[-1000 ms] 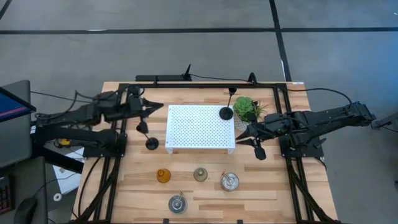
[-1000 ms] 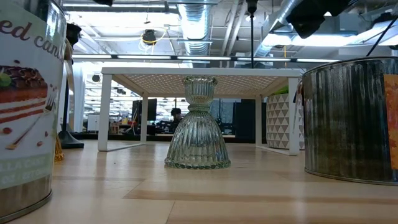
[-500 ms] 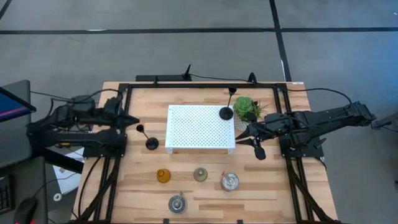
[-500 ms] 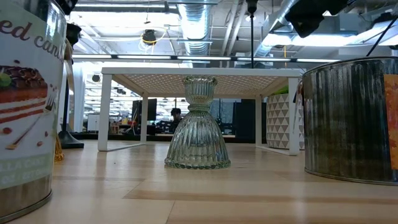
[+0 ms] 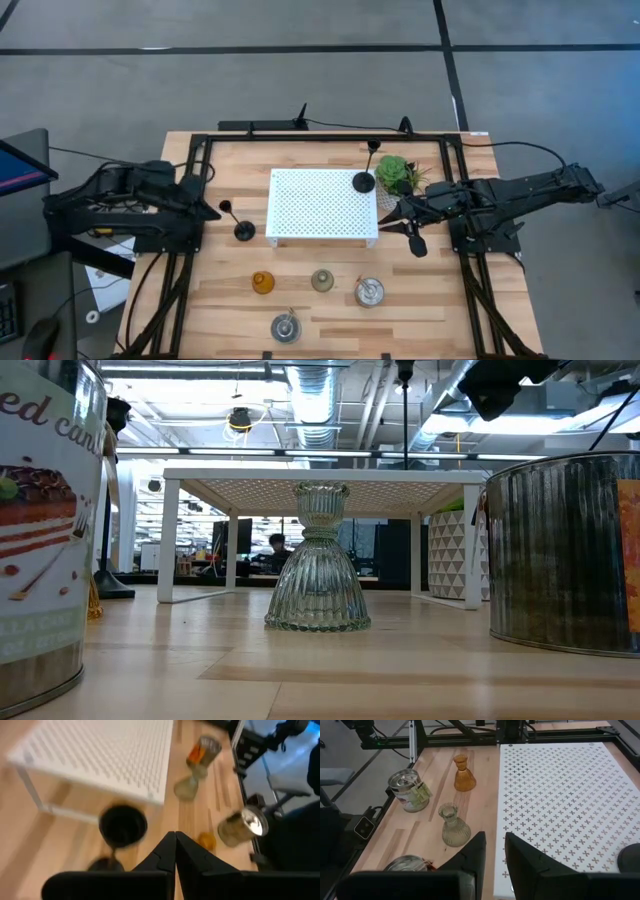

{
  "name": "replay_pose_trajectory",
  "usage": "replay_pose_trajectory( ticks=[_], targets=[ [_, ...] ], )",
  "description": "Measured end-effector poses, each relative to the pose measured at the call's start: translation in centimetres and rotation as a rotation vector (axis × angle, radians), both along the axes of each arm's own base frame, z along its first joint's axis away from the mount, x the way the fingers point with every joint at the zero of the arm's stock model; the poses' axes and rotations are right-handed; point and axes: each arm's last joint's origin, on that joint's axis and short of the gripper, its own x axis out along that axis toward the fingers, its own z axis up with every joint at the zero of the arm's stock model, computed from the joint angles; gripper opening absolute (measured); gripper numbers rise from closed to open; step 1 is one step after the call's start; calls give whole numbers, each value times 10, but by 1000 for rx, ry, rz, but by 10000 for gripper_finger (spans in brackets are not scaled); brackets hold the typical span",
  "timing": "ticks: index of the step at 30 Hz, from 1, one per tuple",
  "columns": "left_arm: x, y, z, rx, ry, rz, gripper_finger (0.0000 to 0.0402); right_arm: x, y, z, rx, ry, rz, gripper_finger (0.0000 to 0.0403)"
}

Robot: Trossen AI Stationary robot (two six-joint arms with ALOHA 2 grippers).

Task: Pick & Place candle stick holders
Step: Put the black candle holder on the shelf

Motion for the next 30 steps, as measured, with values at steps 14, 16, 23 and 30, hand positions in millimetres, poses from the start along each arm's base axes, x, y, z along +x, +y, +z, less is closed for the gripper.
replay_pose_trajectory(
  ticks=[14,16,23,30],
  targets=[
    [14,1,-10,28,179,-34,8,0,0,0,0,0,0,65],
    [15,1,-10,40,183,-42,8,0,0,0,0,0,0,65],
    [12,3,-14,82,237,17,8,0,0,0,0,0,0,65],
    [10,6,-15,130,260,80,8,0,0,0,0,0,0,65]
  ],
)
